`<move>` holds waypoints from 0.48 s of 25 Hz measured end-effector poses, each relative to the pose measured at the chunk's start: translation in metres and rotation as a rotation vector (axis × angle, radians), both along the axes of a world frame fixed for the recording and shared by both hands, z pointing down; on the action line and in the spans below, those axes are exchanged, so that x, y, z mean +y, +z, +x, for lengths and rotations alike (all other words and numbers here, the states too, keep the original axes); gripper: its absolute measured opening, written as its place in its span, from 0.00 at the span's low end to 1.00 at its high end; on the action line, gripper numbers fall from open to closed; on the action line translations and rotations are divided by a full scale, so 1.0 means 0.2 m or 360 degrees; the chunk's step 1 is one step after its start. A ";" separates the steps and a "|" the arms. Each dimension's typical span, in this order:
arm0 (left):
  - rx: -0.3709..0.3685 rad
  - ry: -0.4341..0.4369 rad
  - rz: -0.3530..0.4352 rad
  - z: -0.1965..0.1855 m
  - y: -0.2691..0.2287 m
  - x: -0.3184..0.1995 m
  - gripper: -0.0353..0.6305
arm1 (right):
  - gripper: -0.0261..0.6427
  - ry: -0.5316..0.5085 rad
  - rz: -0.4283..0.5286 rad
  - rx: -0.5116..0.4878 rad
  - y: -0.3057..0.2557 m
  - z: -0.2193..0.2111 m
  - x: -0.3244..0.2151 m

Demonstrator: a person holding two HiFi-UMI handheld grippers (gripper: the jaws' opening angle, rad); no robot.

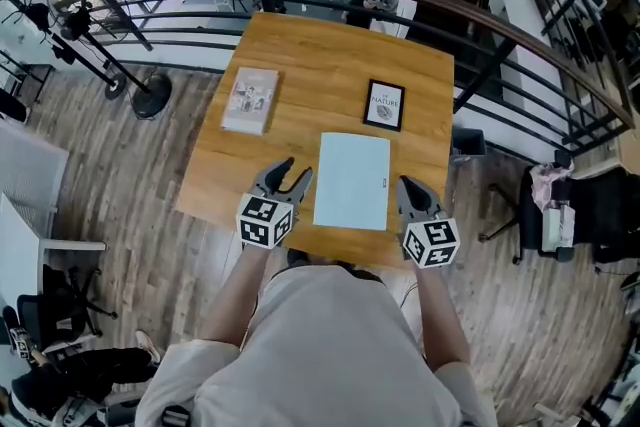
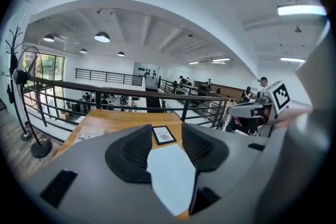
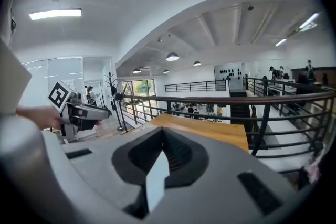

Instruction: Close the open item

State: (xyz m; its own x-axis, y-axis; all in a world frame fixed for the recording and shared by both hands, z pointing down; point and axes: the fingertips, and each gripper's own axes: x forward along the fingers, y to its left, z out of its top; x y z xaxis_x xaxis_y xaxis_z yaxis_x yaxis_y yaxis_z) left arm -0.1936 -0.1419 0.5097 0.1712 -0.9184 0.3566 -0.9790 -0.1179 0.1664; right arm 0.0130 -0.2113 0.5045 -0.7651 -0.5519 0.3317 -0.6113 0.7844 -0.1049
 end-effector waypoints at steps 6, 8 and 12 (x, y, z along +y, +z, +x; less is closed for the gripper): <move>-0.0012 -0.0033 0.0091 -0.10 -0.14 0.01 0.27 | 0.04 0.0010 0.0058 -0.0038 -0.13 -0.05 -0.02; -0.0016 -0.0042 0.0114 -0.12 -0.18 0.01 0.26 | 0.04 0.0006 0.0073 -0.0045 -0.16 -0.06 -0.02; -0.0016 -0.0057 0.0135 -0.17 -0.23 0.02 0.22 | 0.04 0.0010 0.0093 -0.0069 -0.20 -0.08 -0.03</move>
